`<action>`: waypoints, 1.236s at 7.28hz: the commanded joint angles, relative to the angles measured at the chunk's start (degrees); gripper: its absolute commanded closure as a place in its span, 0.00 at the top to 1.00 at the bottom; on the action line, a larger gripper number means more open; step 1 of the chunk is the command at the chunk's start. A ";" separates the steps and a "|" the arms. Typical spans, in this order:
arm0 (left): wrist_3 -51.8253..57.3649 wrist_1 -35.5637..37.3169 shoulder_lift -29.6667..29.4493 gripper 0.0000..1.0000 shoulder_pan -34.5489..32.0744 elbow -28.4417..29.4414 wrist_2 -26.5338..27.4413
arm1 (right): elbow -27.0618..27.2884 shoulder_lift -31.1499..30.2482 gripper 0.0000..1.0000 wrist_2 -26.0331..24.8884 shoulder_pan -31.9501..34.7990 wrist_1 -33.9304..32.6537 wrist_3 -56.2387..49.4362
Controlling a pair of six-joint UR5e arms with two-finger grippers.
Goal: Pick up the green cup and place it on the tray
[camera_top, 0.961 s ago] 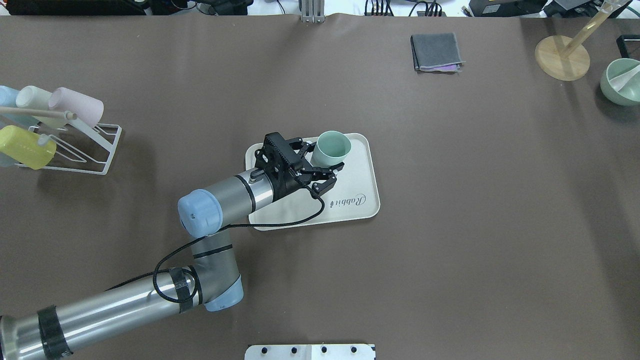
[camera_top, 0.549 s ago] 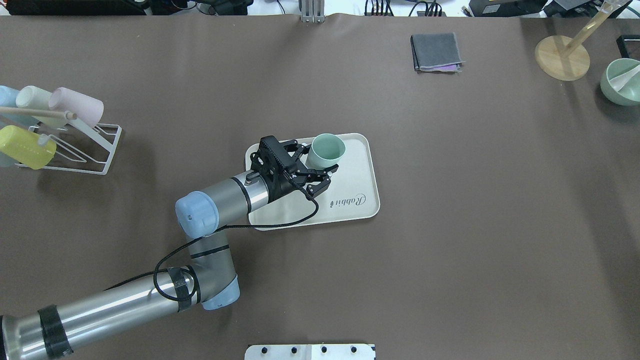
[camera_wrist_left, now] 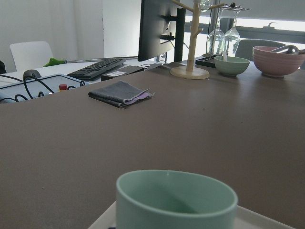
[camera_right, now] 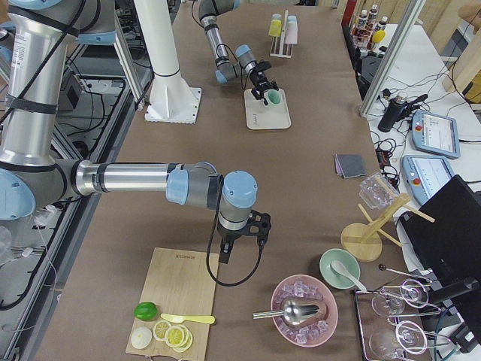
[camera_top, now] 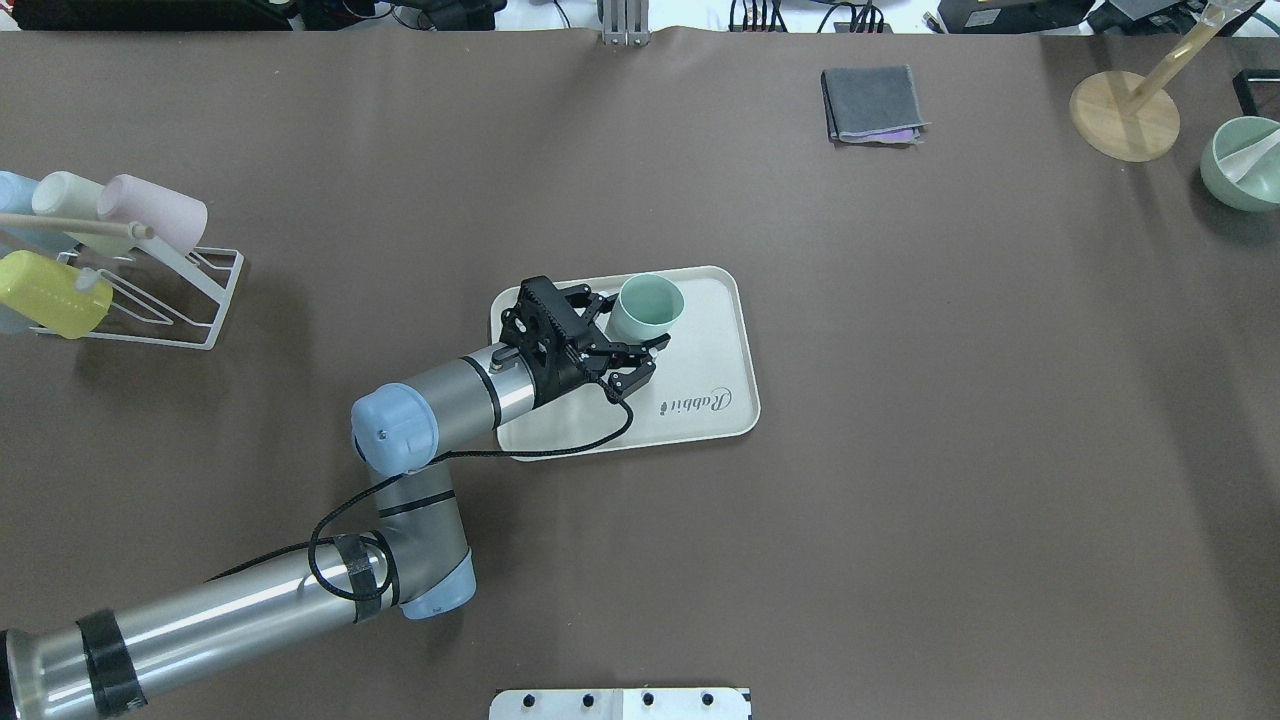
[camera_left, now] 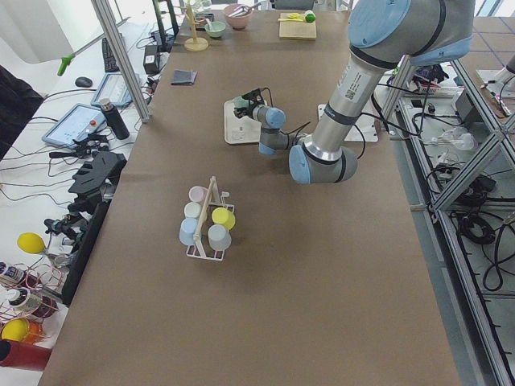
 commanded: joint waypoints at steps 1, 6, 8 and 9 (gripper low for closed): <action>-0.02 0.01 0.00 0.00 0.00 -0.03 -0.12 | 0.00 0.00 1.00 -0.06 0.00 0.01 0.00; -0.02 -4.44 4.10 0.98 0.35 -1.86 -0.13 | 0.00 0.09 1.00 -0.06 0.00 0.01 0.00; -0.37 -5.87 7.37 0.98 0.79 -5.64 -1.53 | 0.00 0.09 1.00 -0.06 0.00 0.01 0.00; -0.55 -5.87 7.47 0.98 0.79 -6.43 -1.62 | 0.00 0.09 1.00 -0.06 0.00 0.01 0.00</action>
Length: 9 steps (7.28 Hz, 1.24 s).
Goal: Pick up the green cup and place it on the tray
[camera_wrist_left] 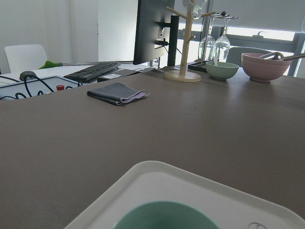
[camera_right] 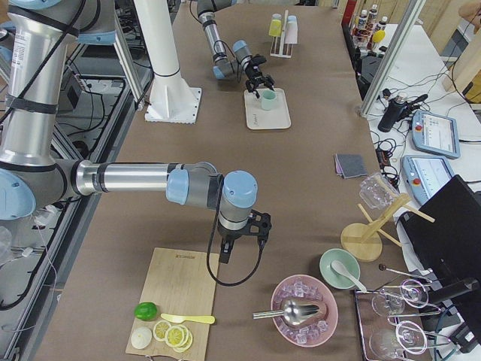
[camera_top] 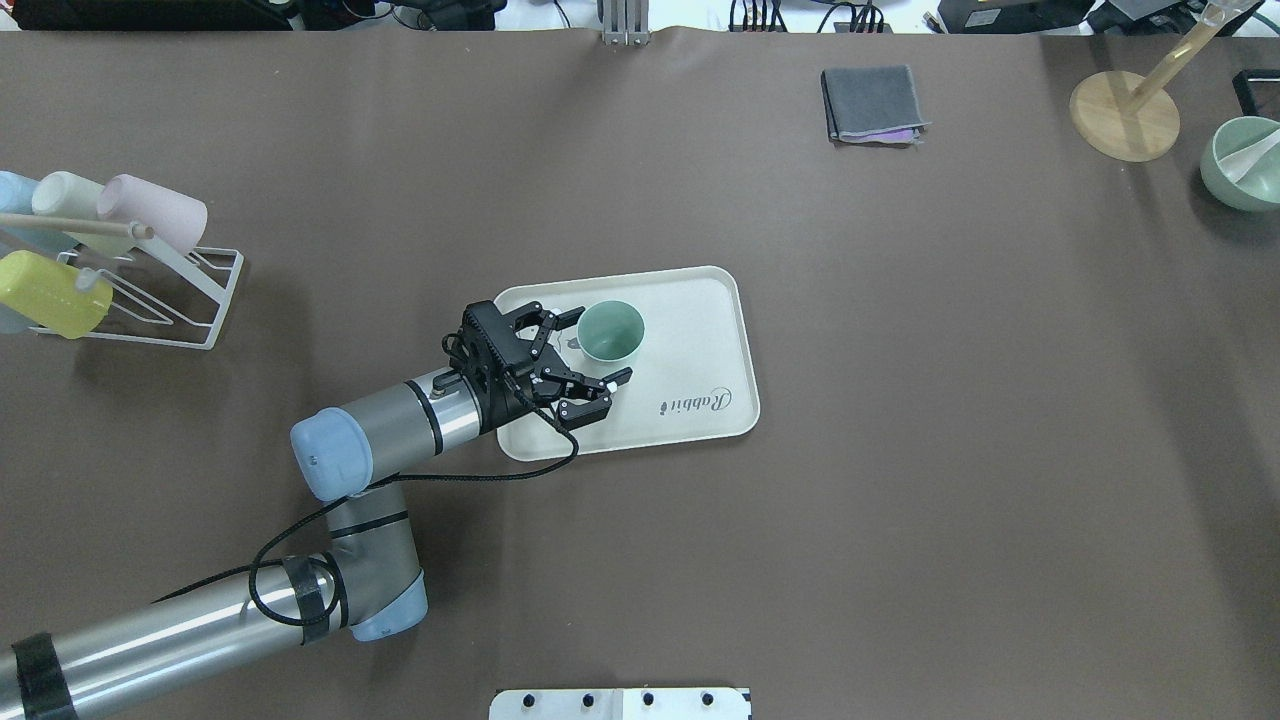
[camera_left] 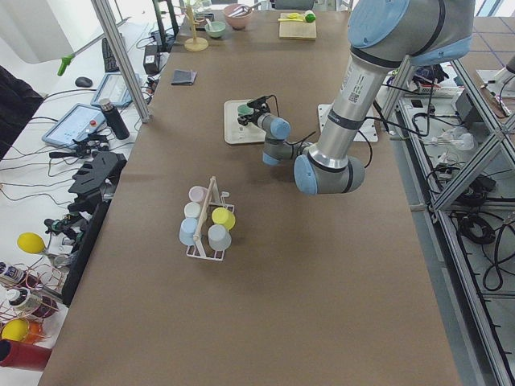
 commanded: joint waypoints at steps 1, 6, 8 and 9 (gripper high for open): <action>-0.75 -0.29 0.85 0.98 0.05 -2.46 -0.54 | 0.00 0.02 1.00 0.00 0.00 0.00 -0.02; -2.34 9.58 1.73 0.98 -7.12 -13.62 -4.67 | 0.00 0.02 1.00 0.00 0.00 0.00 0.07; -2.94 28.35 -1.24 0.98 -13.89 -19.85 -5.28 | 0.00 0.02 1.00 0.00 0.00 0.00 -0.02; -3.12 36.37 -3.35 0.98 -16.10 -20.22 -7.37 | 0.00 0.02 1.00 0.00 0.00 0.00 -0.02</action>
